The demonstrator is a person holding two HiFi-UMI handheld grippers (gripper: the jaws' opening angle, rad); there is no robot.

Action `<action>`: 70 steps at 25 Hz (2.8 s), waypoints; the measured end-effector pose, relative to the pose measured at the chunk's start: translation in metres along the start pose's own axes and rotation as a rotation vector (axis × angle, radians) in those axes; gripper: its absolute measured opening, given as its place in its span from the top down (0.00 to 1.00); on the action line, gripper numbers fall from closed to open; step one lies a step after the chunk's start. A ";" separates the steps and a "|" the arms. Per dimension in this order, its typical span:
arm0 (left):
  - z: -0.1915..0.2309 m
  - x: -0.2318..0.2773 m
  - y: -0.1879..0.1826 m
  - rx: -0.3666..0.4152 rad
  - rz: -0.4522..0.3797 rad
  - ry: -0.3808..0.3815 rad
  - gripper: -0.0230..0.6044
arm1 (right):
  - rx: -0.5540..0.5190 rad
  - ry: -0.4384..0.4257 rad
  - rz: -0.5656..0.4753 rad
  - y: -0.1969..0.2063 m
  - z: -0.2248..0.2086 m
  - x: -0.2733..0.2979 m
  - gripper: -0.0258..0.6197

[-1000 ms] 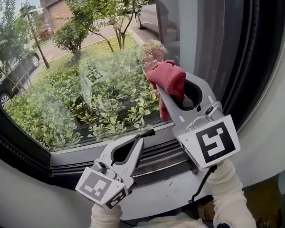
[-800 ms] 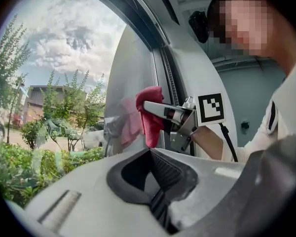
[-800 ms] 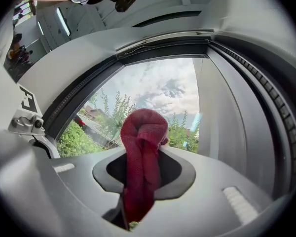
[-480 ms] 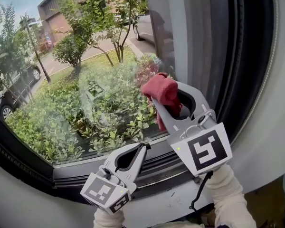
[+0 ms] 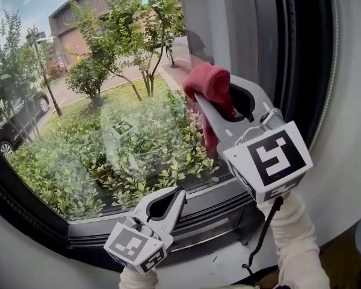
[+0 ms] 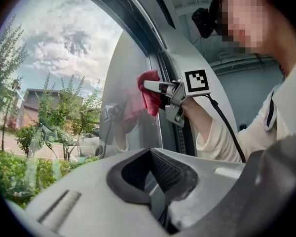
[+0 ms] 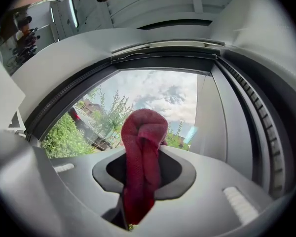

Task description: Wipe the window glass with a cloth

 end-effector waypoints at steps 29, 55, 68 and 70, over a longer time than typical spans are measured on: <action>-0.001 0.017 -0.018 0.042 -0.020 -0.040 0.96 | 0.017 0.109 -0.051 -0.002 -0.029 -0.010 0.77; -0.019 0.031 0.000 0.081 -0.034 -0.054 0.96 | 0.230 0.088 0.140 0.132 0.059 -0.065 0.77; -0.006 0.008 -0.018 0.085 -0.060 -0.044 0.96 | 0.111 0.104 0.051 0.048 0.004 -0.023 0.77; -0.001 0.006 -0.018 0.081 -0.063 -0.040 0.96 | 0.087 0.108 0.040 0.036 -0.002 -0.015 0.77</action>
Point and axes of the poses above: the fingertips, and each gripper's own axes: x forward along the fingers, z to its left, y out of its underside, the point moved 5 cm from there along -x, backward along the fingers, and after that the axes turned 5 degrees about -x, right-handed, at the moved point
